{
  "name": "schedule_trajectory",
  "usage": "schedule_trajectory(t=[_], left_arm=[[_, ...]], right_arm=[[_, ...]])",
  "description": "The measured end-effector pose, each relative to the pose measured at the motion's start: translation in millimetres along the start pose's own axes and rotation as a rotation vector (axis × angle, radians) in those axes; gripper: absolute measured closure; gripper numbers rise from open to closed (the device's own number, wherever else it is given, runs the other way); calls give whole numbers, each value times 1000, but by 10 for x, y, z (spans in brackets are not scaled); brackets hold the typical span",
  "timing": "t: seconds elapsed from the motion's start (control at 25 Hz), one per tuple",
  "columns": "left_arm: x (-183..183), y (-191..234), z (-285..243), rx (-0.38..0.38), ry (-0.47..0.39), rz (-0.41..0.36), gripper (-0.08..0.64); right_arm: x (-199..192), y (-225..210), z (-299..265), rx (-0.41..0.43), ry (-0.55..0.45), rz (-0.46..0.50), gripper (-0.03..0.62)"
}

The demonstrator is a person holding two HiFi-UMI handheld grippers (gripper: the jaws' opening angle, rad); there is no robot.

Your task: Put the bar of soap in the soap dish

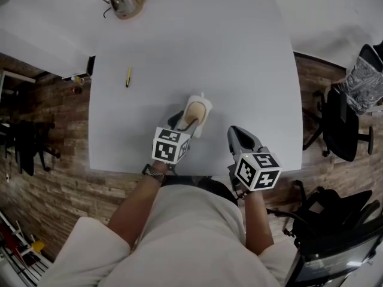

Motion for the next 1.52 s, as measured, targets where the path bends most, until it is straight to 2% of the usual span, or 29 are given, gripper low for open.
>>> schedule_trajectory(t=[0.36,0.68,0.92,1.36,1.52], left_arm=[[126,-50,155,-35,-54,32,327],[298,-110,403,14,-123,-14,363],[379,-158,568,16,-164,-16,385],[451,-293,756,16,-193,-48,407],[485,-349,812,32,-195,-90,416]], right_arm=[[48,14,45,5,-25,8,591],[166,51,137,10,-61,32,591],[252,47,195,16,-79,42,591],[308,34,263,14,-96,68,591],[332,38,283,13,-100,81,591]])
Point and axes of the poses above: the fingertips, and each gripper's own axes: z backward along the fingers, y to its left, x out of its top, the point moved 6 cm from there along z, backward along the fingers, and after that the axes turned 13 degrees about y, right-handed, at the moved point
